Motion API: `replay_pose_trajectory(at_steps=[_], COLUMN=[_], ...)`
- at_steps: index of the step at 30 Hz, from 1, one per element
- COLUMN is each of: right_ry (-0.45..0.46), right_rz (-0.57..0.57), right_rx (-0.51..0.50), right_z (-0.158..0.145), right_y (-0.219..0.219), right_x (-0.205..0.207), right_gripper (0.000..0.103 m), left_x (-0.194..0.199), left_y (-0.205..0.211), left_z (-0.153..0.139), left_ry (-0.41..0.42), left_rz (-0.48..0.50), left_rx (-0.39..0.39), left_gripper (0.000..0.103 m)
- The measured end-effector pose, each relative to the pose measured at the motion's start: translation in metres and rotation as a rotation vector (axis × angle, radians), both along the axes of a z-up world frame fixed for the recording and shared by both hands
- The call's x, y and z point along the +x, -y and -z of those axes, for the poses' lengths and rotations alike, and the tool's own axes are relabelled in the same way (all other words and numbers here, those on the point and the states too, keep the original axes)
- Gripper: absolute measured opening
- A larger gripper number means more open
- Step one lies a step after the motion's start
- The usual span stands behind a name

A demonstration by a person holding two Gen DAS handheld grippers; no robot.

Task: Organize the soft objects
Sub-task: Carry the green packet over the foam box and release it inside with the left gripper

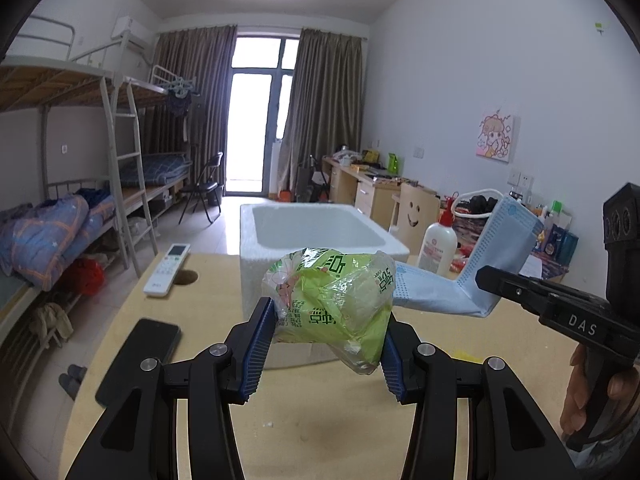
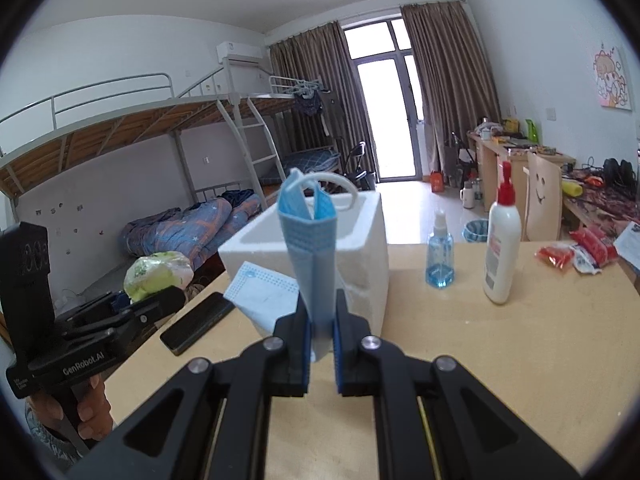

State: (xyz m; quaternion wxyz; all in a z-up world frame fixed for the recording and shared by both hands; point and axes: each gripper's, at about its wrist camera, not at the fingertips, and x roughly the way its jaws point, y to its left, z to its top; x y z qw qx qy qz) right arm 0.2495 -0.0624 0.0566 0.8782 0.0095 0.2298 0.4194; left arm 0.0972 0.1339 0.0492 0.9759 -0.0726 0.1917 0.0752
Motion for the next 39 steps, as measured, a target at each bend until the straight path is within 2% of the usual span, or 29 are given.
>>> replay_pose_trajectory(at_steps=[9, 14, 39], right_ry=[-0.008, 0.029, 0.021], right_rz=[-0.010, 0.000, -0.023], right_rx=[0.016, 0.009, -0.015], right_z=[-0.018, -0.032, -0.046], right_y=[-0.010, -0.015, -0.061], right_x=[0.017, 0.025, 0.073], right_gripper=[0.012, 0.012, 0.012], left_x=[0.012, 0.022, 0.079], left_y=[-0.004, -0.005, -0.028], left_z=[-0.020, -0.030, -0.037], left_ry=[0.029, 0.043, 0.001], left_rz=[0.014, 0.006, -0.016], left_rx=[0.024, 0.046, 0.044], left_gripper=[0.050, 0.050, 0.050])
